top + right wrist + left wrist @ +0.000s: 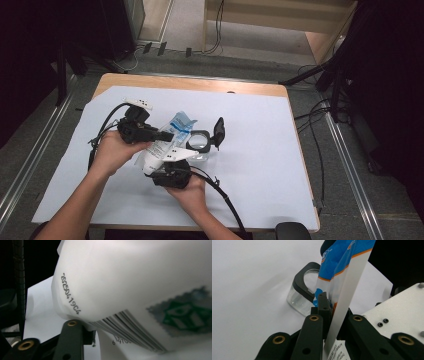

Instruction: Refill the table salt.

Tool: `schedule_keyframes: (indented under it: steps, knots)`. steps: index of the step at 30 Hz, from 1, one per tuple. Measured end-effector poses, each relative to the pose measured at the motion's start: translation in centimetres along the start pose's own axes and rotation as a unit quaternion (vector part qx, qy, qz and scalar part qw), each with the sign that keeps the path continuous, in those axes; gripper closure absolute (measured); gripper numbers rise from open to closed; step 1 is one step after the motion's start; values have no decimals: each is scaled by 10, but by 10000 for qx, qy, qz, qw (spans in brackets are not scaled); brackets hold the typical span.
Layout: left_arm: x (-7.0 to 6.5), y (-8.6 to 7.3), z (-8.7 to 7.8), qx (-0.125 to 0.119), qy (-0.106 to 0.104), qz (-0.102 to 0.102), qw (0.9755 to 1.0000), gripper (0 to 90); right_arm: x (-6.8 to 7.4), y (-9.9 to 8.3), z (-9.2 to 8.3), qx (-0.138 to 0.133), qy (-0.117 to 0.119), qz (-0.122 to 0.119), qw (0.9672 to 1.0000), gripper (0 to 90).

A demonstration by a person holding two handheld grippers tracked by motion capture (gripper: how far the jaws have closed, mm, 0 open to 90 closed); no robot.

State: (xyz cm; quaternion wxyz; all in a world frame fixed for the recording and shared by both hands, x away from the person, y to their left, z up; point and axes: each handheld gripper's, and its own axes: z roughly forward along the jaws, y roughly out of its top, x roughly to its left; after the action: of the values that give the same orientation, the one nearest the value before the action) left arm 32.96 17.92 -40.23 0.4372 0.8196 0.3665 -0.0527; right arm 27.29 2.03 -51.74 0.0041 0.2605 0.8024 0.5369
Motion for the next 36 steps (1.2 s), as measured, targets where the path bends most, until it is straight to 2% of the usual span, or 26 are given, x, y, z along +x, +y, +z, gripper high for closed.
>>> schedule_keyframes:
  steps: [3, 5, 10, 12, 14, 17, 20, 23, 26, 32, 33, 35, 36]
  knots:
    - [0, 0, 1, -16, -44, 25, 10000, 857, 0, -1, -1, -46, -1, 72, 10000, 612]
    - [2, 0, 3, 25, -119, 9, 9999, 843, -1, -3, -1, -90, 17, 203, 9998, 628]
    - [4, -1, 3, 37, -97, 0, 9999, 788, -3, -5, -2, -136, 115, 376, 9991, 645]
    - [5, -1, 1, 28, -159, -26, 9999, 759, -5, -7, -3, -204, 169, 496, 9984, 662]
    - [6, -2, 0, 27, -155, -27, 9999, 750, -6, -8, -4, -211, 163, 509, 9983, 666]
    - [7, -3, -2, 26, -209, -38, 9998, 787, -6, -8, -5, -218, 202, 504, 9983, 668]
    - [6, -3, -3, 18, -186, -20, 9998, 846, -6, -8, -5, -223, 232, 511, 9982, 668]
    - [6, -3, -4, 37, -189, -34, 9998, 867, -5, -8, -4, -223, 221, 468, 9984, 661]
    - [7, -3, -5, 83, 11, -81, 9999, 882, -3, -8, -5, -156, 99, 320, 9993, 618]
    - [9, -3, -6, 113, 186, -151, 9996, 895, -2, -7, -4, -105, -81, 207, 9997, 519]
    - [10, -3, -6, 144, 238, -161, 9995, 895, -1, -7, -4, -64, -205, 104, 9997, 490]
    - [10, -3, -5, 148, 284, -165, 9994, 895, -1, -7, -4, -66, -258, 71, 9996, 486]
    - [10, -3, -4, 138, 268, -185, 9994, 895, 0, -6, -4, -29, -240, 59, 9997, 514]
